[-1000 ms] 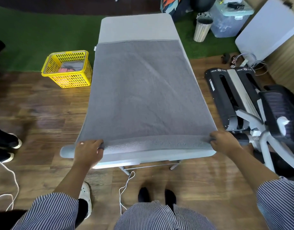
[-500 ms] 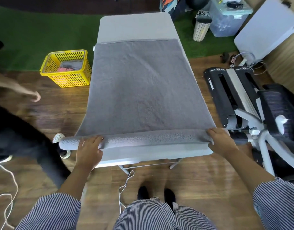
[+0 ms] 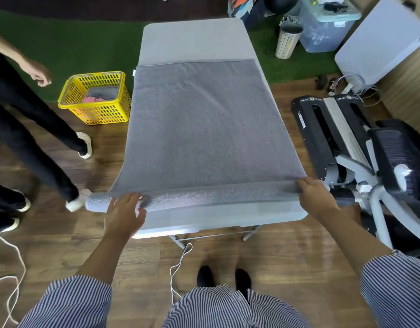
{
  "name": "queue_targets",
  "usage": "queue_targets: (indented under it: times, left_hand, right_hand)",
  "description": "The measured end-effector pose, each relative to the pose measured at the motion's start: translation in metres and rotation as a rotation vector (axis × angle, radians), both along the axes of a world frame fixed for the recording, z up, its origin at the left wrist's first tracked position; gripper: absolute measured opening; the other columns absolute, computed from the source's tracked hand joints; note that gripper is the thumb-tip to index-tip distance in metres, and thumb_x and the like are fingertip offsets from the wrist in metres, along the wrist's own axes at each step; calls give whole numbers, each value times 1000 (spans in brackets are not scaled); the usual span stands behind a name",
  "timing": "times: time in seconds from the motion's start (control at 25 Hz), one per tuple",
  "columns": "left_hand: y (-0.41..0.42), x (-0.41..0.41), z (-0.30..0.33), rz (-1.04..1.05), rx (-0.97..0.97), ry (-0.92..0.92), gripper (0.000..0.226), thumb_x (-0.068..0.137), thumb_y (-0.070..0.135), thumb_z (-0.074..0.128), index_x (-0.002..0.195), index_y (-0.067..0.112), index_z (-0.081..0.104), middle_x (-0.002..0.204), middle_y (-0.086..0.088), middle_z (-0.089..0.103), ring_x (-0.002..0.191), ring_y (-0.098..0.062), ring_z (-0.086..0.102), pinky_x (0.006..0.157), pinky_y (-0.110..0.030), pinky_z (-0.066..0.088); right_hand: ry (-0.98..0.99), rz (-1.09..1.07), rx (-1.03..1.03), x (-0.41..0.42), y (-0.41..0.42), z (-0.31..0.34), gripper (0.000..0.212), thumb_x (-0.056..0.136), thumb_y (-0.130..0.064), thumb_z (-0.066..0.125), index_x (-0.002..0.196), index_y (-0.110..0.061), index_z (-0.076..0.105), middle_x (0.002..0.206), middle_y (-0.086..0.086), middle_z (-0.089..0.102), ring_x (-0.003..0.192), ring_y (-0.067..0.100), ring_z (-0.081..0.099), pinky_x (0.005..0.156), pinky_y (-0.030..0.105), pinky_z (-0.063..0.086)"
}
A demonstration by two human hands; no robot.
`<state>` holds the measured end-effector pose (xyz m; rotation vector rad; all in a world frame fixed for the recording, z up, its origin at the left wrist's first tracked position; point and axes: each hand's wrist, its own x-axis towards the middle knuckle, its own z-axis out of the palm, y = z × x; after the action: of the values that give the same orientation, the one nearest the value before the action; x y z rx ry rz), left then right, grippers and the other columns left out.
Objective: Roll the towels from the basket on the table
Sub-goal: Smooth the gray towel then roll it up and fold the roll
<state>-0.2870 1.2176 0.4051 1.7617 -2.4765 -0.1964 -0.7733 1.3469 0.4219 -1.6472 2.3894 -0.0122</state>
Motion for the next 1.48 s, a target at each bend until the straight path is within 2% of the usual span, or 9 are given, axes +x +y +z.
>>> queue_targets:
  times: [0.16, 0.32, 0.48, 0.72, 0.92, 1.08, 1.24, 1.36, 1.48]
  left_hand:
    - [-1, -4, 0, 12, 84, -14, 54, 56, -1, 79, 108, 6, 64, 103, -11, 69, 99, -36, 63, 98, -66, 36]
    - [3, -8, 4, 21, 43, -95, 32, 65, 10, 68, 97, 8, 69, 87, -9, 72, 83, -33, 67, 92, -59, 42]
    - [-1, -3, 12, -33, 35, -116, 36, 68, 24, 49, 93, 11, 71, 84, -8, 73, 78, -32, 67, 82, -47, 45]
    - [-4, -5, 10, -26, -98, 41, 30, 69, 15, 57, 94, 4, 68, 89, -11, 69, 69, -33, 64, 63, -43, 52]
    - [-3, -16, 11, 69, 137, -23, 56, 61, 8, 82, 114, 4, 64, 107, -15, 66, 99, -40, 59, 91, -53, 45]
    - [-2, -17, 9, 5, 45, -47, 45, 51, -8, 77, 93, 3, 66, 78, -13, 70, 73, -36, 65, 78, -50, 50]
    - [-10, -7, 18, -45, -1, -36, 30, 56, 15, 62, 84, 9, 68, 66, -7, 69, 51, -32, 63, 50, -36, 50]
    - [-19, -5, 20, -23, -45, 59, 30, 63, 4, 70, 93, 5, 69, 86, -11, 72, 66, -35, 66, 59, -42, 53]
    - [-15, -9, 13, 21, -103, 67, 33, 62, -3, 71, 95, 2, 68, 90, -15, 69, 69, -39, 64, 65, -48, 52]
  right_hand:
    - [-30, 23, 81, 3, 2, -3, 36, 67, 4, 60, 103, 5, 61, 108, 16, 60, 106, 38, 50, 104, 47, 32]
    - [-35, 0, 151, 5, 0, 7, 9, 72, 0, 53, 78, -5, 57, 90, 18, 61, 90, 38, 53, 83, 39, 38]
    - [-48, -28, 231, 4, -3, 20, 26, 77, -11, 49, 58, -23, 36, 78, 8, 51, 90, 35, 56, 75, 38, 47]
    - [-20, -1, 75, -4, -13, 8, 30, 73, 5, 52, 100, -1, 63, 103, 16, 61, 90, 40, 57, 81, 48, 46]
    - [-56, 53, 189, 3, -12, 7, 41, 73, -4, 62, 113, 1, 58, 115, 15, 56, 107, 38, 48, 106, 43, 27]
    - [-35, 39, 194, 3, -11, 9, 16, 72, -7, 59, 86, -15, 59, 100, 14, 62, 96, 35, 54, 95, 39, 36]
    - [-36, -24, 248, -7, -11, 10, 23, 76, -22, 50, 59, -25, 34, 85, 13, 63, 90, 35, 57, 73, 36, 48]
    - [-42, -9, 249, -10, -17, 14, 7, 72, -19, 49, 69, -25, 49, 93, 12, 62, 94, 37, 56, 76, 40, 50]
    - [-33, -24, 67, -5, -21, 11, 26, 72, -2, 54, 96, -9, 61, 101, 11, 60, 87, 38, 58, 72, 42, 49]
